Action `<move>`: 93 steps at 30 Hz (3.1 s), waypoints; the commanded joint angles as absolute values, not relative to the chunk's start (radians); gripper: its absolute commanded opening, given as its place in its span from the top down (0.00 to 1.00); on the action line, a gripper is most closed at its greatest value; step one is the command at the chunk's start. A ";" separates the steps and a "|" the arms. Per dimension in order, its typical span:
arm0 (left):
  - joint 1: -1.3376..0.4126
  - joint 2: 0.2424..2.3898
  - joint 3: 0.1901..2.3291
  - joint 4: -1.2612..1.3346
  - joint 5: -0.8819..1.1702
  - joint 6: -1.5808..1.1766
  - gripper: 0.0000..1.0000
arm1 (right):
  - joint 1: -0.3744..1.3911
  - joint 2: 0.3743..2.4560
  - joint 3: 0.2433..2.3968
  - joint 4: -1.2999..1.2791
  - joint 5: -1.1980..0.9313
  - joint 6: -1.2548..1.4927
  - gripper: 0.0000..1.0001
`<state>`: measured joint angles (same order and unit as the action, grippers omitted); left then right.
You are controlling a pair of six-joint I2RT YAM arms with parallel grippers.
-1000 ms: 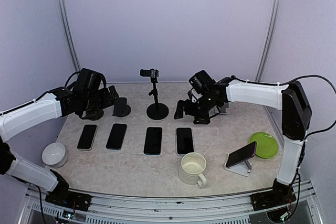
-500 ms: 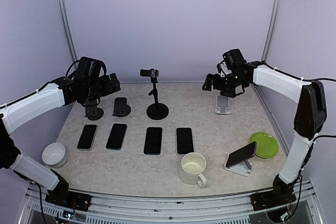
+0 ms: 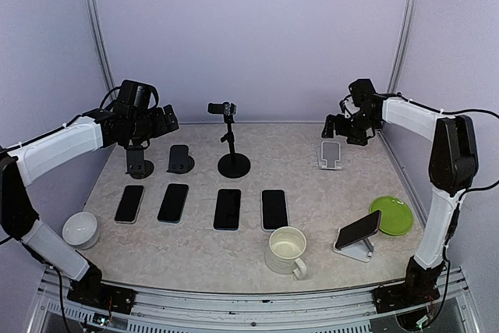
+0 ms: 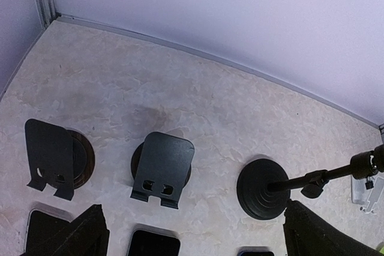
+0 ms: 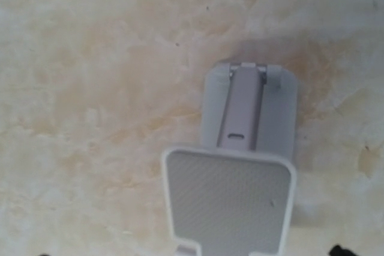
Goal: Remove the phone from the phone stand
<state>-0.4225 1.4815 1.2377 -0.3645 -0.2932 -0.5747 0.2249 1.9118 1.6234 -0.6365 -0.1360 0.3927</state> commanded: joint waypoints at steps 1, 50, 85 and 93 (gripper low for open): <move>-0.403 1.516 1.281 -0.346 -0.266 -0.557 0.01 | 0.218 1.991 1.693 -0.655 -0.146 0.354 0.00; -0.338 1.525 1.240 -0.312 -0.220 -0.551 0.01 | 0.452 2.240 2.000 -0.749 -0.105 0.564 0.46; -0.311 1.530 1.243 -0.316 -0.206 -0.517 0.01 | 0.584 2.391 2.175 -0.786 -0.138 0.671 0.20; -0.311 1.500 1.252 -0.277 -0.171 -0.457 0.01 | 0.584 2.295 2.134 -0.740 -0.156 0.649 0.07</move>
